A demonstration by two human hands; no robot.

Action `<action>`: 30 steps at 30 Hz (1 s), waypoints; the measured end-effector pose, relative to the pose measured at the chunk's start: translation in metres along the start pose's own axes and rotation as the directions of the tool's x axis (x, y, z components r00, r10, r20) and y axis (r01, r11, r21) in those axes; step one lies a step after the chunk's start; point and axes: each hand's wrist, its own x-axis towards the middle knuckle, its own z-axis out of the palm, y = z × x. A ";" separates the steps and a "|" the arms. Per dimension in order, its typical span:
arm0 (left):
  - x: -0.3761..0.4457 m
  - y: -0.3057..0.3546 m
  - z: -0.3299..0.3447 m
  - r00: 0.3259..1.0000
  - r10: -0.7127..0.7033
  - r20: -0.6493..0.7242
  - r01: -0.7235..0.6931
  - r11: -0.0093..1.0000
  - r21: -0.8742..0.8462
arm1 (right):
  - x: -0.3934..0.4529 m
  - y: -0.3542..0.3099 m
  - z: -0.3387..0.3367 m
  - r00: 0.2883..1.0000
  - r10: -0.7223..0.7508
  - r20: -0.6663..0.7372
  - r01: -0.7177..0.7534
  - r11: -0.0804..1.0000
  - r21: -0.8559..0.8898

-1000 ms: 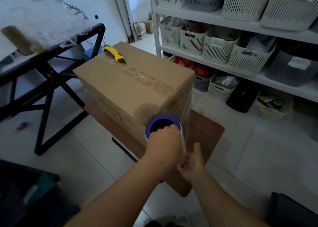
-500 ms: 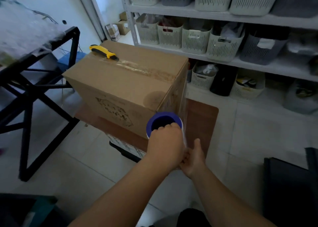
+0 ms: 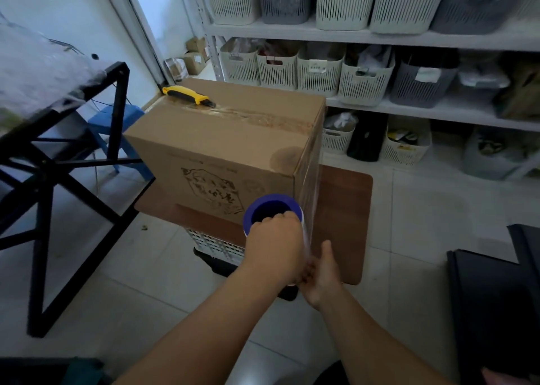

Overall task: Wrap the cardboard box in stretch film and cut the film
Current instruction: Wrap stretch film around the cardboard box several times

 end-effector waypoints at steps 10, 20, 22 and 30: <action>-0.009 -0.033 -0.004 0.997 0.072 -0.010 -0.072 0.997 -0.035 | 0.000 0.028 0.022 0.999 -0.033 0.028 0.033 0.999 0.018; -0.004 -0.076 -0.004 0.991 0.136 0.003 -0.136 0.990 -0.023 | 0.014 0.054 0.055 0.998 -0.040 0.039 0.035 0.992 0.120; 0.001 -0.088 -0.003 0.989 0.145 0.012 -0.145 0.989 -0.030 | 0.022 0.060 0.062 1.000 -0.021 0.020 0.017 0.985 0.174; 0.041 -0.145 0.006 0.965 0.243 0.101 -0.238 0.969 -0.060 | 0.065 0.080 0.094 0.999 0.015 -0.042 0.000 0.937 0.349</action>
